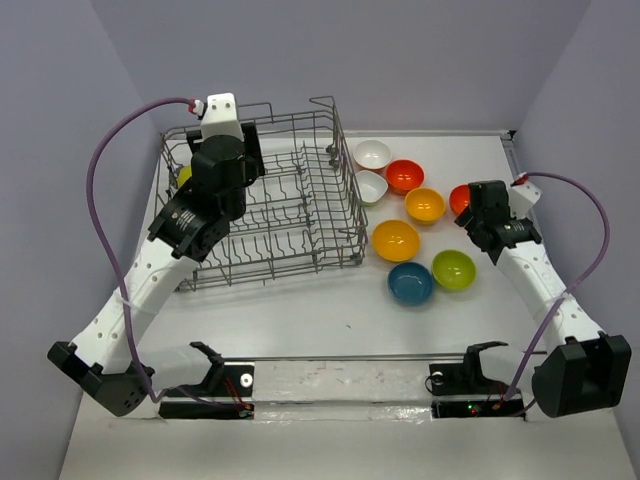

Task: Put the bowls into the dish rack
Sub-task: Pick up the bowl from the corner of the board.

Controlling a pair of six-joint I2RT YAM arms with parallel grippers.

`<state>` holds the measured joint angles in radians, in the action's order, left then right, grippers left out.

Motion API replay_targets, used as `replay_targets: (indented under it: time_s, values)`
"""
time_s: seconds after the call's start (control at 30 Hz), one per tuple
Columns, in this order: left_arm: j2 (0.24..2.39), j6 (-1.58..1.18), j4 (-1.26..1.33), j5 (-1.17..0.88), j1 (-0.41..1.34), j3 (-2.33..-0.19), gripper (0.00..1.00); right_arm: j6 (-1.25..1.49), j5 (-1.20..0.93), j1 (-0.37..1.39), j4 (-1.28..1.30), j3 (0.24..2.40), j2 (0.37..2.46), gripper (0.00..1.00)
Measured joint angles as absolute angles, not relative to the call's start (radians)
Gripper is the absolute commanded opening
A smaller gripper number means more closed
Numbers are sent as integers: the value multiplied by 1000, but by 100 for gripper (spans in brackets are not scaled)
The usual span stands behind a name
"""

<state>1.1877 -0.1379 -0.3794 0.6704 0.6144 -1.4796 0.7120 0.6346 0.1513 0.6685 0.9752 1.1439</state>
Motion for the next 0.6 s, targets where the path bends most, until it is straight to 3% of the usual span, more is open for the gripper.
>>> replay_targets:
  time_s: [0.23,0.6]
  values:
    - [1182,-139,-357,667,614,-1444,70,734,540,102,603,993,1232,81]
    - [1183,-139,-337,660,614,-1417,70,809,381,52,476,1029,1422,68]
